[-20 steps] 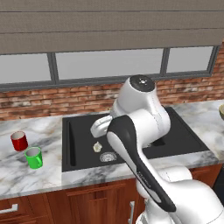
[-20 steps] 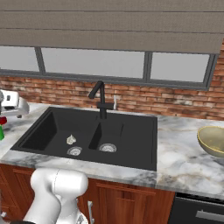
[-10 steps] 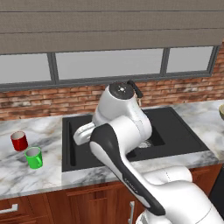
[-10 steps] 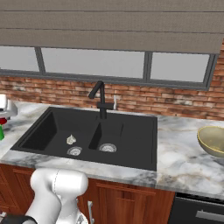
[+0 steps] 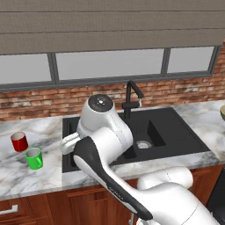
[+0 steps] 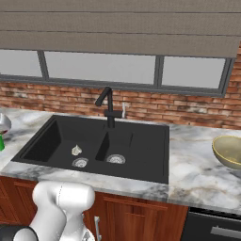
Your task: Clear the mugs and bowl far away from the sink.
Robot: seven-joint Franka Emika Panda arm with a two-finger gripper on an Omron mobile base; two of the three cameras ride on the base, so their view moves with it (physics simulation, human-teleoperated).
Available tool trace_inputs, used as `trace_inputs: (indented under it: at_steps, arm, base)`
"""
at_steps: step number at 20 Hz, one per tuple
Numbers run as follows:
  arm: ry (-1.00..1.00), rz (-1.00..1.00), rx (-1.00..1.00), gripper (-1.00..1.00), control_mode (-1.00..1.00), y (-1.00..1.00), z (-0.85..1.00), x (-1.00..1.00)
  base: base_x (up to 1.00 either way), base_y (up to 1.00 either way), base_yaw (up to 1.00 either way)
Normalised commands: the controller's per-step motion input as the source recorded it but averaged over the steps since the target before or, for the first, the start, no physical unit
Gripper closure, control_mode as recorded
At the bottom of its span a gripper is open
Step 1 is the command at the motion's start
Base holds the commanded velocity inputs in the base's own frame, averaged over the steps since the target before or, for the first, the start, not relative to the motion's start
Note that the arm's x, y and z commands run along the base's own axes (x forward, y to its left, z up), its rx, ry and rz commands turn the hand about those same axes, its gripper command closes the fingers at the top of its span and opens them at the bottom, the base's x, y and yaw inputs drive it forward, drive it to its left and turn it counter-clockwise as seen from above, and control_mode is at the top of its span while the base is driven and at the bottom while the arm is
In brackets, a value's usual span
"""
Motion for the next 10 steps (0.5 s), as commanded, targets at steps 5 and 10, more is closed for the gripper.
trace_inputs:
  at_steps: [5, 10]
  arm:
    - [0.03, 0.0, 0.0, -1.0, -1.0, 0.24, -0.23, 0.02]
    - [0.01, 0.03, 0.01, -1.0, -1.0, 0.17, -0.18, 0.0]
  base:
    - [0.0, 0.0, 0.0]
    - [0.0, 0.0, 0.0]
